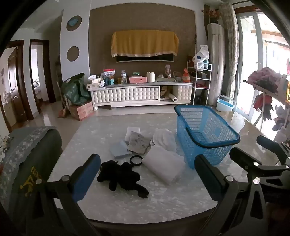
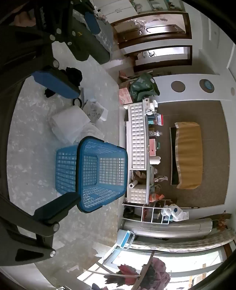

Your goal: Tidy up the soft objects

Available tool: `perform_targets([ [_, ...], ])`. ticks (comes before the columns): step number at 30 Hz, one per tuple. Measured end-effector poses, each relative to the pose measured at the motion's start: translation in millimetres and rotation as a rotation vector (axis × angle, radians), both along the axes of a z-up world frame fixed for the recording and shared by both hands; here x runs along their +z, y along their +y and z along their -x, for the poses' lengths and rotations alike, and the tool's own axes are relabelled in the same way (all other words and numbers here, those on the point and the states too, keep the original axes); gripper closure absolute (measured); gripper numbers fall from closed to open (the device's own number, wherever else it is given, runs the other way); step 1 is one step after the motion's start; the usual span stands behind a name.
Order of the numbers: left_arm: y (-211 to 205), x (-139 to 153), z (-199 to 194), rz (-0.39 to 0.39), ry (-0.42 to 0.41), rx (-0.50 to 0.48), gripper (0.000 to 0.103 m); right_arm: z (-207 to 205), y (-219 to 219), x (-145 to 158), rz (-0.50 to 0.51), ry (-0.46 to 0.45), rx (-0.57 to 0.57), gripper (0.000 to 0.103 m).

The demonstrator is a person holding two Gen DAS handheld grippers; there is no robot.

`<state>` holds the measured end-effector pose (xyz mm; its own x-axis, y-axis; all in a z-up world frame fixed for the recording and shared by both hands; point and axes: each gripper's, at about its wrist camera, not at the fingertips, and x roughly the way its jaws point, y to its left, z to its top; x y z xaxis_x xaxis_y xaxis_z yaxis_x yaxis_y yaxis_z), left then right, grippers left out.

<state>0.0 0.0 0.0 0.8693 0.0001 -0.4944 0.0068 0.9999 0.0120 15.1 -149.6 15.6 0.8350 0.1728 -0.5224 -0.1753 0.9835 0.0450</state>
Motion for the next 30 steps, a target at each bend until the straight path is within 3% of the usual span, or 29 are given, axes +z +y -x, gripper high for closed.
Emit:
perform_targets([
  [30, -10, 4, 4, 0.004, 0.018, -0.019, 0.0, 3, 0, 1, -0.001, 0.015, -0.005, 0.0],
])
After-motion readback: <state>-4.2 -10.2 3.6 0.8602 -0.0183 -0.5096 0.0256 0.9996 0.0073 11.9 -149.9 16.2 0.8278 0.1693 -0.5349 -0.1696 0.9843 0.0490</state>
